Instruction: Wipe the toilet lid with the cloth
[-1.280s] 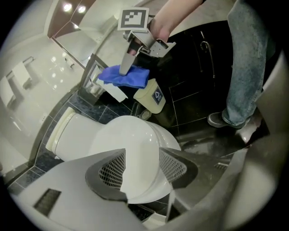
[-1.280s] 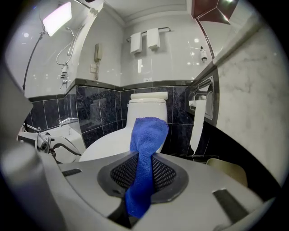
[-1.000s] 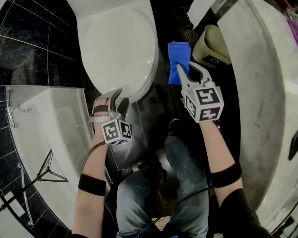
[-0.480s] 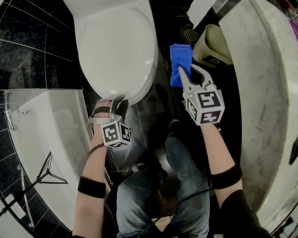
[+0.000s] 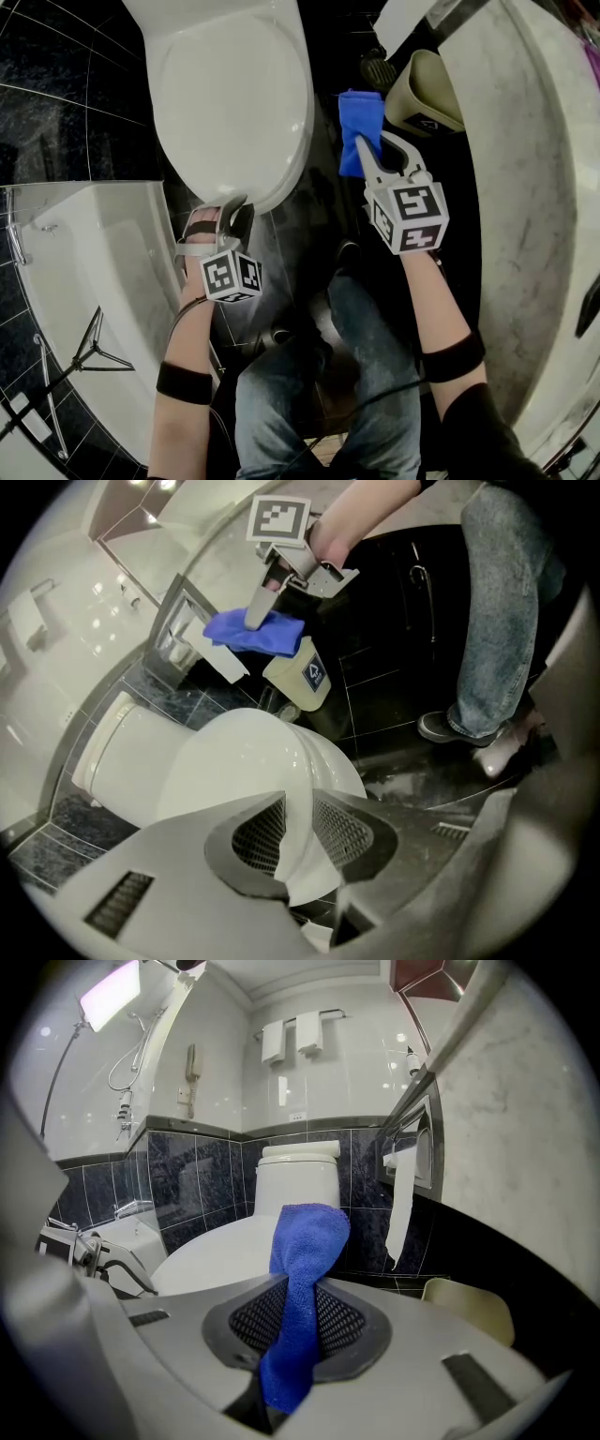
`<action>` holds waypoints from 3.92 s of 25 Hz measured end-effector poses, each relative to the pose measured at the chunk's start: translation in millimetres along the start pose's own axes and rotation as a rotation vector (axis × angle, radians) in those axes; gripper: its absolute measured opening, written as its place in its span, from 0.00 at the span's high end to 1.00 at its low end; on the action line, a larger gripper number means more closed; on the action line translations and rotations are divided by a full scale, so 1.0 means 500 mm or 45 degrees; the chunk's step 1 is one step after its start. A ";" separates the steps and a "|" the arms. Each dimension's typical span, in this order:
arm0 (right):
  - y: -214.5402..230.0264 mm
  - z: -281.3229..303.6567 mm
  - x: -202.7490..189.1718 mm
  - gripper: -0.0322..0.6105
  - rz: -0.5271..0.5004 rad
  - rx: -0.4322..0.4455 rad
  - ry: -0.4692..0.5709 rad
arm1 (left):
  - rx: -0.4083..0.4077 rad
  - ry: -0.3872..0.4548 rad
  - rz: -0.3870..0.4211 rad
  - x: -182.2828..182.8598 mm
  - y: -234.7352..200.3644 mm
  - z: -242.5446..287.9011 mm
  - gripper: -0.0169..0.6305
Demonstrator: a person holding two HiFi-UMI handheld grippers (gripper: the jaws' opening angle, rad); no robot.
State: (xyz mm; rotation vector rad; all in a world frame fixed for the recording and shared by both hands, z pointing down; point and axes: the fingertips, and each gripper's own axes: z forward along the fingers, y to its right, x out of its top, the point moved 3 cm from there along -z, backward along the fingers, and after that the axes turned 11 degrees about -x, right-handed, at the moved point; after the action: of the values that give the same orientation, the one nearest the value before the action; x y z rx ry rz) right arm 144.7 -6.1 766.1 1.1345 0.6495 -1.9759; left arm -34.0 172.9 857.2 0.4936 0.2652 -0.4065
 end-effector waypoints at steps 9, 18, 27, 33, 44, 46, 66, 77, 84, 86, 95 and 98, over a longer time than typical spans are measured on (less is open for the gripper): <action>-0.019 -0.004 0.059 0.81 0.002 0.026 -0.031 | 0.027 0.047 -0.089 0.035 -0.050 -0.085 0.84; -0.023 -0.044 0.216 0.81 0.005 0.049 -0.057 | 0.071 0.052 -0.136 0.094 -0.172 -0.230 0.88; -0.006 -0.053 0.377 0.81 0.009 0.088 -0.056 | 0.166 0.040 -0.143 0.147 -0.340 -0.344 0.89; 0.004 -0.057 0.439 0.81 0.012 0.129 -0.065 | 0.252 0.010 -0.180 0.172 -0.445 -0.387 0.90; 0.035 -0.045 0.539 0.81 0.041 0.208 -0.057 | 0.409 -0.049 -0.225 0.201 -0.652 -0.428 0.91; 0.031 -0.043 0.557 0.81 0.030 0.228 -0.056 | 0.425 -0.056 -0.216 0.198 -0.680 -0.427 0.91; -0.039 0.046 0.705 0.81 0.058 0.147 -0.079 | 0.464 0.087 -0.174 0.186 -1.050 -0.396 0.91; -0.085 0.096 0.750 0.81 0.062 0.114 -0.096 | 0.454 0.139 -0.124 0.164 -1.193 -0.337 0.91; -0.113 0.108 0.744 0.81 0.059 0.117 -0.121 | 0.437 0.152 -0.114 0.151 -1.254 -0.300 0.91; -0.118 0.110 0.746 0.81 0.056 0.116 -0.122 | 0.442 0.152 -0.117 0.146 -1.268 -0.293 0.91; -0.103 0.123 0.750 0.81 0.051 0.091 -0.137 | 0.441 0.142 -0.126 0.137 -1.307 -0.267 0.91; -0.097 0.125 0.751 0.81 0.049 0.091 -0.138 | 0.437 0.132 -0.128 0.135 -1.319 -0.259 0.91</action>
State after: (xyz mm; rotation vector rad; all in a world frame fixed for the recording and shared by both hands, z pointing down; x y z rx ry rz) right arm -46.7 -157.0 469.5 1.0660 0.5007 -2.0261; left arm -281.9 -312.4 458.2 0.8417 0.3227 -0.5289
